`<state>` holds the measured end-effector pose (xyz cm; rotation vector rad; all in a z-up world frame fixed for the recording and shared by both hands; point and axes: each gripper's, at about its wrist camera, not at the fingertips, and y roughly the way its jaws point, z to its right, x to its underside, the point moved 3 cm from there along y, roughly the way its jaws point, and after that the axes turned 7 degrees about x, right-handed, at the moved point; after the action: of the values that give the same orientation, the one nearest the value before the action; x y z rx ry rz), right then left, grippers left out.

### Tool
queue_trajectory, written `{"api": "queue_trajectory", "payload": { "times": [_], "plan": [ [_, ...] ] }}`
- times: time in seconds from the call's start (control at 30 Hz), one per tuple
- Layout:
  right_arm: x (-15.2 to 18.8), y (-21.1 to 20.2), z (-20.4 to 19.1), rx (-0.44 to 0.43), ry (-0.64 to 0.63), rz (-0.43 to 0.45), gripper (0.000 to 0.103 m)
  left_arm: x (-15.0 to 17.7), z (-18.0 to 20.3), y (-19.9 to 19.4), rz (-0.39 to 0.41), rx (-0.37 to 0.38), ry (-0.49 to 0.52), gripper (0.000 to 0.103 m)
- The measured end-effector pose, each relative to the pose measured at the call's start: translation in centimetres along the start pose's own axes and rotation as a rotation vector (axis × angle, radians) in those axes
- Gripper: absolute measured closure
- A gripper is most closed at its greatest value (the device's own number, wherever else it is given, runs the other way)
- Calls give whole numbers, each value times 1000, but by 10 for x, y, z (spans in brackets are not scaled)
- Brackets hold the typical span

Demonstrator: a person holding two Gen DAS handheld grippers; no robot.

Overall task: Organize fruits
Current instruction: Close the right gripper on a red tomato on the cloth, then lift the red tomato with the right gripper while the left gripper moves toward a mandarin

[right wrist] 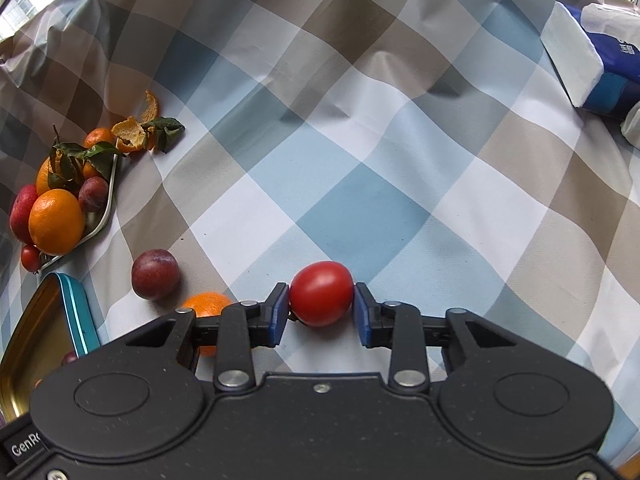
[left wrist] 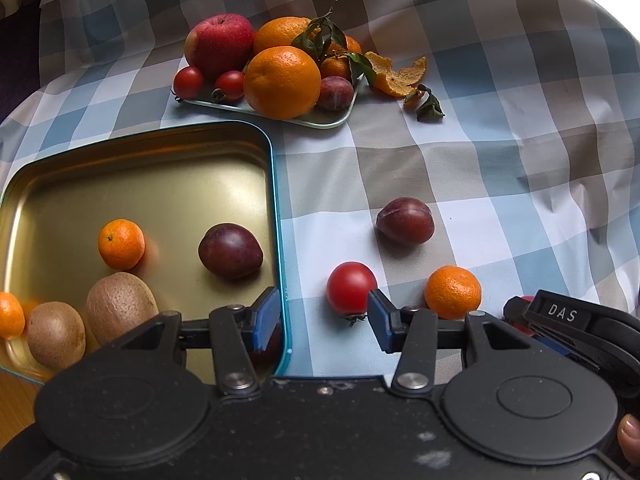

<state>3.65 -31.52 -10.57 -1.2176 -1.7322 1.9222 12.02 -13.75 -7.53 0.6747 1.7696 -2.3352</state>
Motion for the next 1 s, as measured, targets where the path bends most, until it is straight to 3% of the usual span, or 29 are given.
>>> {"api": "queue_trajectory", "payload": {
  "times": [0.6,1.0],
  "plan": [
    [30,-18,10,101,-142,-14,60,10,16,-7,-23,61,1,54],
    [37,-15,16,100,-121,0,59,11,19,-6,-45,67,4,54]
  ]
}}
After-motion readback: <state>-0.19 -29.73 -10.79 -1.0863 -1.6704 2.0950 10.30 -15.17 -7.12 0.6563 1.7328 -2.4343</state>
